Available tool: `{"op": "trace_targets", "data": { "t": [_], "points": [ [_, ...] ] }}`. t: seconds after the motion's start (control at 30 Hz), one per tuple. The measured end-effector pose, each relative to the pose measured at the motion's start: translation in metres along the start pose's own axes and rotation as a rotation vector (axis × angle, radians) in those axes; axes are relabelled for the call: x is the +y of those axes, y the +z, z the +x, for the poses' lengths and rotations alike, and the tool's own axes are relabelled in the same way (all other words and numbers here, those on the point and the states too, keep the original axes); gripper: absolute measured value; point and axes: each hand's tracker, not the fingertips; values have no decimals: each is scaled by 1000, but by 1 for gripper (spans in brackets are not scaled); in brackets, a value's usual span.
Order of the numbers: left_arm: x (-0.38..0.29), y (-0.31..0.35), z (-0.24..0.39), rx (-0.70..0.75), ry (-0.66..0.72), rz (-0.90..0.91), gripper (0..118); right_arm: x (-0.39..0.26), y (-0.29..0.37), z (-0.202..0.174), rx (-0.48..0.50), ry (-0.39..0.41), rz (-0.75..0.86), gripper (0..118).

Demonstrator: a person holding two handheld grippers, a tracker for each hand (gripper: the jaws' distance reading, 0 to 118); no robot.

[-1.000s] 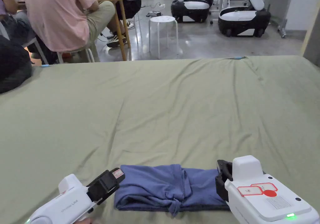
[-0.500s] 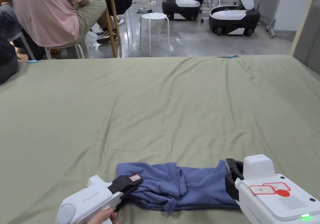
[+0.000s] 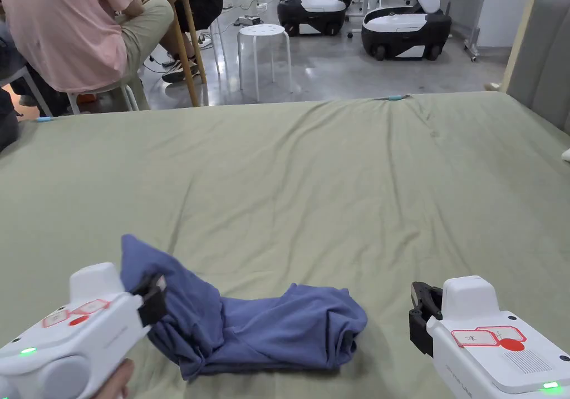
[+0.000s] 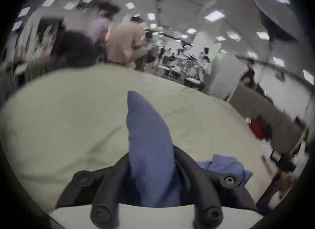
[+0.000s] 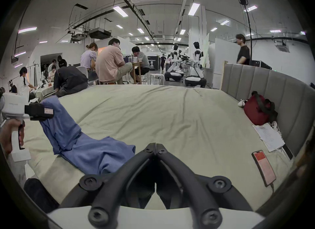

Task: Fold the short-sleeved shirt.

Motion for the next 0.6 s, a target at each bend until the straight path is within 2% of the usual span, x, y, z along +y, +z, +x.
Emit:
{"op": "trace_targets", "data": {
  "t": [0.2,0.3,0.37,0.4,0.47,0.5,0.53,0.6],
  "points": [
    [-37,-28,163,-93,-476,-54,17,-8,9,24,-26,-3,-4,0],
    [-84,-52,216,-28,-732,-124,16,-13,12,37,-33,-22,-4,0],
    [-109,-66,226,28,-858,-158,17,-15,12,41,-38,-20,-5,0],
    [-111,-67,221,2,-813,-145,24,-16,11,43,-35,-16,-6,0],
    [-94,-59,208,-94,-614,-173,74,-18,10,47,-13,-23,-11,0],
    [-78,-48,198,-137,-507,-178,94,-19,9,48,-8,-25,-11,0],
    [-60,-38,188,-224,-373,-162,105,-19,7,49,-2,-27,-13,0],
    [-25,-13,165,-343,-139,-62,105,-18,2,49,30,-47,-22,0]
  ]
}}
